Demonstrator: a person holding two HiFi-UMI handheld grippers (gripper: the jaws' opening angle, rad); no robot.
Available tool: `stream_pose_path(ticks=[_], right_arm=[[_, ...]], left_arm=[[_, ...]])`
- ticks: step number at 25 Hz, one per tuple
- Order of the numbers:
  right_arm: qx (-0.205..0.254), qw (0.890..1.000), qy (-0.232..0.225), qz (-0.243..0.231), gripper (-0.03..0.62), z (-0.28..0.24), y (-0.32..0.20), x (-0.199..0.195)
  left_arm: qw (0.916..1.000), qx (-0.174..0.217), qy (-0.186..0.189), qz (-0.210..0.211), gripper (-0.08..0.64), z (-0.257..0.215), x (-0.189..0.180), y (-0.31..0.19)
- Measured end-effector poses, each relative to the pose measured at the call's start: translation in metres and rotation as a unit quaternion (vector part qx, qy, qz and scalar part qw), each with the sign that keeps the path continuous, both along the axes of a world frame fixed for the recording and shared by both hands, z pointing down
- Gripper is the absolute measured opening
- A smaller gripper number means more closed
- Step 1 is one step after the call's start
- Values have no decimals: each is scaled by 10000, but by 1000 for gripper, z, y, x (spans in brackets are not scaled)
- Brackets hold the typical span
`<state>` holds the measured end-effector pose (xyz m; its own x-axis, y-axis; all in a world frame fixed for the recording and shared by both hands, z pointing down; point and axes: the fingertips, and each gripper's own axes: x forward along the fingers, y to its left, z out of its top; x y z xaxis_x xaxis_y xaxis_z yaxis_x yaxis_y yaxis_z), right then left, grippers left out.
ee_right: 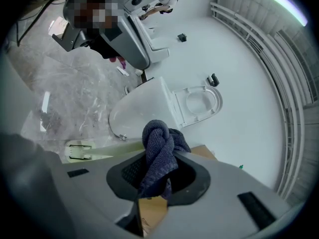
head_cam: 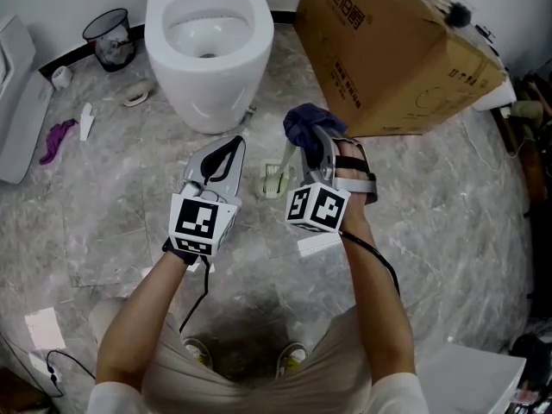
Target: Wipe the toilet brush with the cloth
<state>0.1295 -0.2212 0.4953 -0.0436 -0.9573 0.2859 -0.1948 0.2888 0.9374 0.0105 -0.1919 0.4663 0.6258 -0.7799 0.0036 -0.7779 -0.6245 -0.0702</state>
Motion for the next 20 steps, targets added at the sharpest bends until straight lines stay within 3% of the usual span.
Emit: stream_pose_path(ticks=[20], right_arm=[[-370,9992,-14,-135,87,21,24,3]], left_arm=[[9994,115,4,338,2,-10,28,18]])
